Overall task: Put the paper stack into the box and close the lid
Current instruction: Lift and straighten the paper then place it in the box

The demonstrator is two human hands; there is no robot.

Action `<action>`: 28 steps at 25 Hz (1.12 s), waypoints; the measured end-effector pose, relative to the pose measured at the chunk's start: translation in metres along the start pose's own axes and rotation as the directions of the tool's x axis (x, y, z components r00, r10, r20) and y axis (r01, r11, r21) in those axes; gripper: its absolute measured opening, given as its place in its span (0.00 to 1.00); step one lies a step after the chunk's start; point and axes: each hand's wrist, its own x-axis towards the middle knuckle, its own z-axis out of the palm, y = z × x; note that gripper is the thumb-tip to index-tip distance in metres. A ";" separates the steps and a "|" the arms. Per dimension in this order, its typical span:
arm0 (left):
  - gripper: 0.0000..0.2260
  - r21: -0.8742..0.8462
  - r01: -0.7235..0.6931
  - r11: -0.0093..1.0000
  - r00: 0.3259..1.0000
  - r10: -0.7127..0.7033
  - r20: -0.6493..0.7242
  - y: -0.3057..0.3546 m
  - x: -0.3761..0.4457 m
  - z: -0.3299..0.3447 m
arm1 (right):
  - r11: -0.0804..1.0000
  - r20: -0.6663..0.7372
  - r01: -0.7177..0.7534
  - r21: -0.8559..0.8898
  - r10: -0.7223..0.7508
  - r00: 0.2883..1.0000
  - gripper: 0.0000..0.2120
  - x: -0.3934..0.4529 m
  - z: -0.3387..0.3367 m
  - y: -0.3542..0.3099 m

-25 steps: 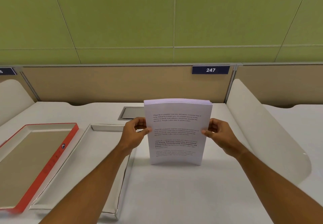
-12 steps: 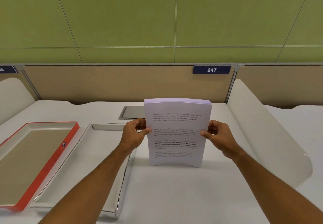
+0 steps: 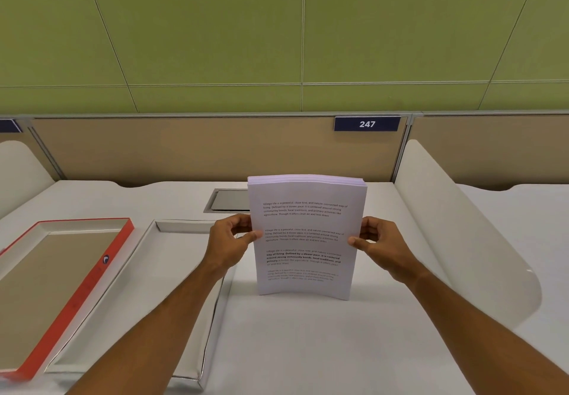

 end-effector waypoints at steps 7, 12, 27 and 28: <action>0.09 -0.012 0.036 0.999 0.999 -0.036 -0.034 -0.001 -0.007 0.004 | 1.000 -0.019 -0.023 0.001 0.023 1.000 0.09 -0.001 0.003 0.002; 0.11 -0.087 0.038 0.995 0.998 -0.042 -0.040 0.010 -0.011 -0.004 | 0.999 -0.025 -0.011 0.053 0.012 1.000 0.06 0.000 0.004 -0.008; 0.06 -0.292 0.074 0.954 0.972 -0.134 -0.194 0.031 -0.008 -0.138 | 0.964 0.097 0.010 0.266 -0.037 0.995 0.03 0.025 0.096 -0.108; 0.06 -0.300 0.092 0.949 0.969 -0.155 -0.192 0.025 -0.004 -0.149 | 0.963 0.100 -0.013 0.268 -0.014 0.995 0.03 0.026 0.110 -0.111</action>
